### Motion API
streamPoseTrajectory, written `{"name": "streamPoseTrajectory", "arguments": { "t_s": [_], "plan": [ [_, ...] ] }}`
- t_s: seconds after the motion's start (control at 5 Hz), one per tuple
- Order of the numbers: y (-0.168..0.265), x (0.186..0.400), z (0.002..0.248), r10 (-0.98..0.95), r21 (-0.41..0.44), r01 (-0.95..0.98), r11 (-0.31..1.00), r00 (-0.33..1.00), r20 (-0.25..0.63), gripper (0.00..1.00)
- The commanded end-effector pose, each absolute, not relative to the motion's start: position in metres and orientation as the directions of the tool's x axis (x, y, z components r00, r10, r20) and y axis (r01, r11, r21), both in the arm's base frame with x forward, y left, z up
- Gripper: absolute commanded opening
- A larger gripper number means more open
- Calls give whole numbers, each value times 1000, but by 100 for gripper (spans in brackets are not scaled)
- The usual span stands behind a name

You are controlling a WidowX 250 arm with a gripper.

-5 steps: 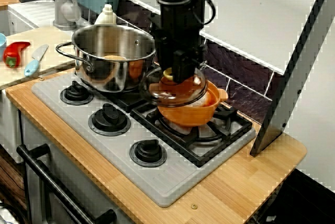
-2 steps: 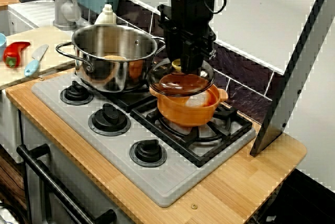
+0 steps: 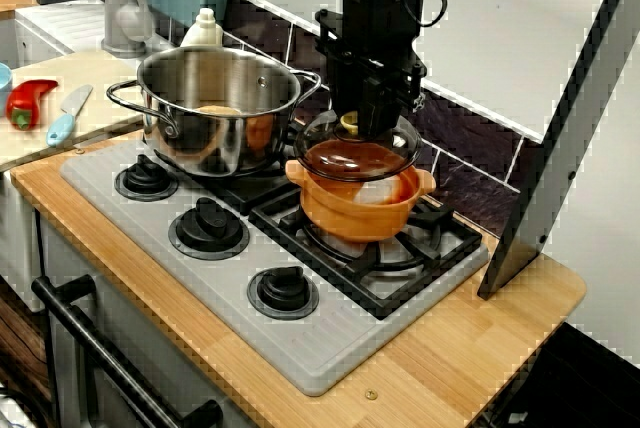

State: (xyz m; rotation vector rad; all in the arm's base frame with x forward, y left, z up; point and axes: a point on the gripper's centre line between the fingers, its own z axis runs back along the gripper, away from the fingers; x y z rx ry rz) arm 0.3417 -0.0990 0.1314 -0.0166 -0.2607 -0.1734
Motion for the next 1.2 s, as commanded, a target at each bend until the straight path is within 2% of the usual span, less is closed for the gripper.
{"name": "streamPoseTrajectory", "arguments": {
  "t_s": [0.0, 1.0],
  "plan": [
    [-94, 346, 141, -158, 10, 163, 987, 941, 298, 0],
    [-96, 345, 137, -154, 9, 159, 987, 946, 287, 0]
  ]
}}
